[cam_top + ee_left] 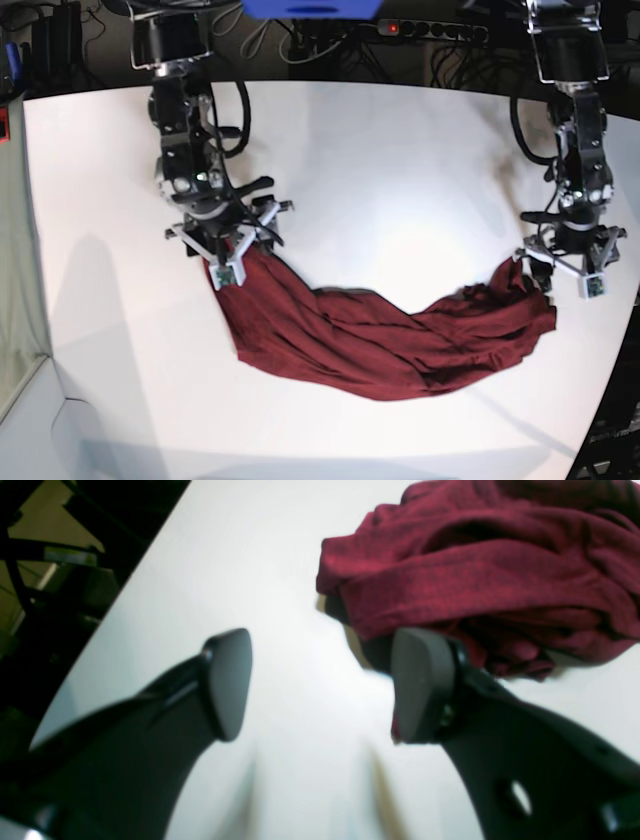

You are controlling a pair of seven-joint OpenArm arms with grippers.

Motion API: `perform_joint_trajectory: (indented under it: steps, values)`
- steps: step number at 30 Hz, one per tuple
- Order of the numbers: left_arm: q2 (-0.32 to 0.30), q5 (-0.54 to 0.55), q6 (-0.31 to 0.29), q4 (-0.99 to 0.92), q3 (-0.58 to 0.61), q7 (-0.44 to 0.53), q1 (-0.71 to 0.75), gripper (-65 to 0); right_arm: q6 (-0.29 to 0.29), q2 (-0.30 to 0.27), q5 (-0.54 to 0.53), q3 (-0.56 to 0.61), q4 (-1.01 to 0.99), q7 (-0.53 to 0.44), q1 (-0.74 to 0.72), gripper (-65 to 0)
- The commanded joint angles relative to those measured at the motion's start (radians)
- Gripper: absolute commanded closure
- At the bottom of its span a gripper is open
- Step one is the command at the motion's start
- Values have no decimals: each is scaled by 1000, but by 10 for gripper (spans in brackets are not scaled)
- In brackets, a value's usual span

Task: Layout the t-shirt on the table in an organized manner, then fold the t-shirt properly
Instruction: 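Grasp opposite ends of the stretched shirt with both grippers, then pull the shirt ends apart with both grippers to straighten it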

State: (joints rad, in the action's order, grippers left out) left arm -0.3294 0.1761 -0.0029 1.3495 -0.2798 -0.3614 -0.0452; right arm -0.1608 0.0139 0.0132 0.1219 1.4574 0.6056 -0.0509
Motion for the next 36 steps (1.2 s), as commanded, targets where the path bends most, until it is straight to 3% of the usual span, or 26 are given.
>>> perform_joint_trajectory:
  steps: [1,4,10,11,14,16,21,30,33,36]
  values:
    - [-12,0,5,11,-5,26,-15,-427,-3,-13,-6,5,3,-20,-23,-365]
    - [-9,0,5,11,-3,26,-15,-427,-3,-21,-6,6,-39,-20,-40,-298]
    - [-6,0,5,-6,3,26,-23,-427,-3,-36,-6,-1,-80,-20,-48,-19]
    - [-6,0,5,-18,3,26,-25,-427,-3,-39,-6,-1,-80,-19,-48,0]
    - [-6,0,5,-37,0,26,-26,-427,-3,-52,-6,-5,-48,-19,-50,0]
    - [-6,1,5,-31,-3,26,-25,-427,-3,-76,-11,-14,38,-19,-43,0]
    - [-6,7,5,-14,-3,26,-15,-427,-3,-78,-11,-55,268,-19,-59,0]
    - [-1,9,5,164,1,26,67,-427,-3,-78,-11,-66,492,-8,-183,0]
    - [28,9,5,222,-5,26,75,-427,2,-70,-11,-77,498,-8,-214,0]
    - [36,9,5,279,-6,26,89,-427,0,-24,-11,-115,521,-8,-241,0]
